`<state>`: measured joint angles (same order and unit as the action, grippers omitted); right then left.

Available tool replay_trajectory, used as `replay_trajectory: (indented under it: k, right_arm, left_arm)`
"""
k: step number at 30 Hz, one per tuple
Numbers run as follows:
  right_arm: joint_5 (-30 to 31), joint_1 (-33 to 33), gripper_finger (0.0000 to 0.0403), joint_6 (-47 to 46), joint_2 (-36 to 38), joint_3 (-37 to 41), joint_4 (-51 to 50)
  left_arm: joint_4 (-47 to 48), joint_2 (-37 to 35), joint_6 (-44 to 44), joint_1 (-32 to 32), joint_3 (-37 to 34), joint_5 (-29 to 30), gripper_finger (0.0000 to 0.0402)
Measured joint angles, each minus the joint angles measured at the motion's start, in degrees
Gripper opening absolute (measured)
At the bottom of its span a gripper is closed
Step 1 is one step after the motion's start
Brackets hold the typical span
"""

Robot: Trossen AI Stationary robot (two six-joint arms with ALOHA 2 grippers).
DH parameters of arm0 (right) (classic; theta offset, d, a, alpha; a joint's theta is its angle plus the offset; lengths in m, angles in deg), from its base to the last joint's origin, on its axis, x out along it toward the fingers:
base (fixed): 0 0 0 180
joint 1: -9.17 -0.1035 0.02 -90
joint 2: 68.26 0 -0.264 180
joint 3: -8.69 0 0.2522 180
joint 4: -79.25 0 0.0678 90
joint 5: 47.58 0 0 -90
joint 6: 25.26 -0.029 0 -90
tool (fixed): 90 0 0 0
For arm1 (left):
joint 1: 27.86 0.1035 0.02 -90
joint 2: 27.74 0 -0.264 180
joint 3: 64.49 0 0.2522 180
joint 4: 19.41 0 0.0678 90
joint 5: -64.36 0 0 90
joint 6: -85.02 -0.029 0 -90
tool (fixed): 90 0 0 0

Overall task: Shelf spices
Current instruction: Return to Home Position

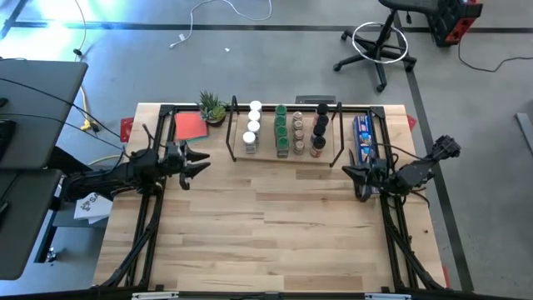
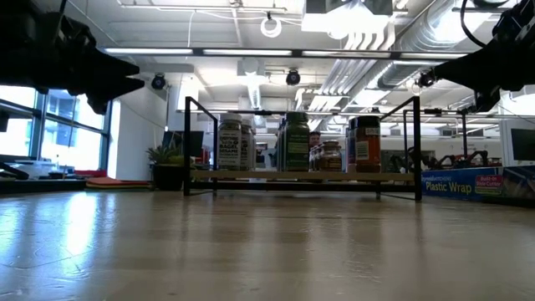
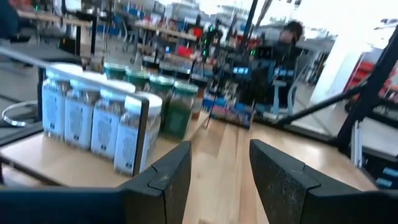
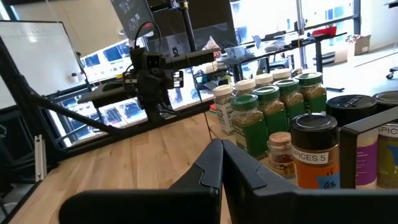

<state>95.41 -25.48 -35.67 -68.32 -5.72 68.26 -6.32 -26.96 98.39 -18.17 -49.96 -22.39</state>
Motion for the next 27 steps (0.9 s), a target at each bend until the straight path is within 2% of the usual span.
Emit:
replay_trajectory:
  k: [7, 13, 23, 27]
  right_arm:
    - [-0.5, -0.2, 0.0, 0.0, -0.7, 0.0, 0.1]
    - [-0.7, -0.2, 0.0, 0.1, -0.7, 0.0, 0.1]
    - [0.4, -0.2, 0.0, 16.0, -0.7, 0.1, 0.0]
    - [0.4, -0.2, 0.0, 18.3, -0.7, 0.1, 0.1]
  left_arm:
    - [-0.1, -0.6, 0.0, -0.5, -0.1, 0.0, 0.0157]
    - [-0.1, -0.6, 0.0, -4.2, -0.1, 0.0, 0.0157]
    - [-0.1, -0.6, 0.0, -9.4, -0.1, -0.1, 0.0157]
    - [-0.1, -0.6, 0.0, -9.4, -0.1, -0.1, 0.0157]
